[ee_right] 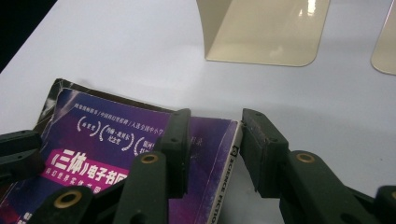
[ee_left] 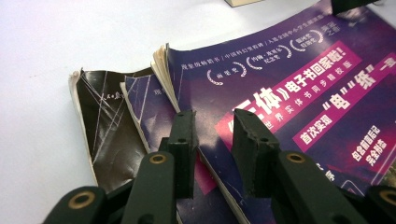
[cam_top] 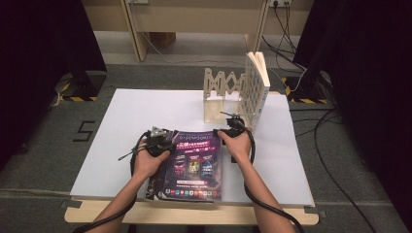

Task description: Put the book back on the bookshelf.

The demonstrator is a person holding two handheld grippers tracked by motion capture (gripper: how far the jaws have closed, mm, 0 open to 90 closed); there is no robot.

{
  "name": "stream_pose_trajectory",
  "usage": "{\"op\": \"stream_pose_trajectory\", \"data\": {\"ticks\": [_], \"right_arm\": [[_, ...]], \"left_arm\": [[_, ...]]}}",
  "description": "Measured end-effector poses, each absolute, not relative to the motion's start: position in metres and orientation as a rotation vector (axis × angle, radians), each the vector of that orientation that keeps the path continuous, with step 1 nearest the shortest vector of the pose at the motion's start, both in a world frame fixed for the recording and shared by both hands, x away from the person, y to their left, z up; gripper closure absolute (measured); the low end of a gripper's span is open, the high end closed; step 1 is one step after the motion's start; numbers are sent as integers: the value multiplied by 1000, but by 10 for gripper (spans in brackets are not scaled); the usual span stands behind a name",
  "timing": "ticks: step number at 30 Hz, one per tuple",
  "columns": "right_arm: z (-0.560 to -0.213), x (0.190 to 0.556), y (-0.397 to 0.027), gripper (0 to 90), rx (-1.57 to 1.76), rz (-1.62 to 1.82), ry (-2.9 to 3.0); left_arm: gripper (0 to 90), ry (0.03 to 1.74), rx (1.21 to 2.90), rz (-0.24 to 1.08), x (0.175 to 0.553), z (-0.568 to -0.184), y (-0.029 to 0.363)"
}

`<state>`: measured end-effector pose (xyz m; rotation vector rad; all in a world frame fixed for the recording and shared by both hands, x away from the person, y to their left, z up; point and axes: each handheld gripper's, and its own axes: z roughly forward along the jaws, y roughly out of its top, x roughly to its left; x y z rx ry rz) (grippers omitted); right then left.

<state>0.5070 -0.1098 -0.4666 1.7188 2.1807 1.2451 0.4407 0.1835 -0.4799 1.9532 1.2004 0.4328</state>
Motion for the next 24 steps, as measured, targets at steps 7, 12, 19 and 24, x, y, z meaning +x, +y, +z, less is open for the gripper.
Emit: {"op": "stream_pose_trajectory", "data": {"ticks": [7,12,19,24], "right_arm": [[-475,506,-113,593,1779,1194,2222],[-477,508,-115,568,1795,1204,2242],[-480,511,-114,515,1850,1222,2255],[-481,513,-114,507,1845,1233,2266]], "left_arm": [[697,1196,1949,435,440,-481,183],[697,1195,1948,432,440,-481,183],[697,1194,1949,435,440,-481,183],[697,1193,1952,434,440,-480,182]]}}
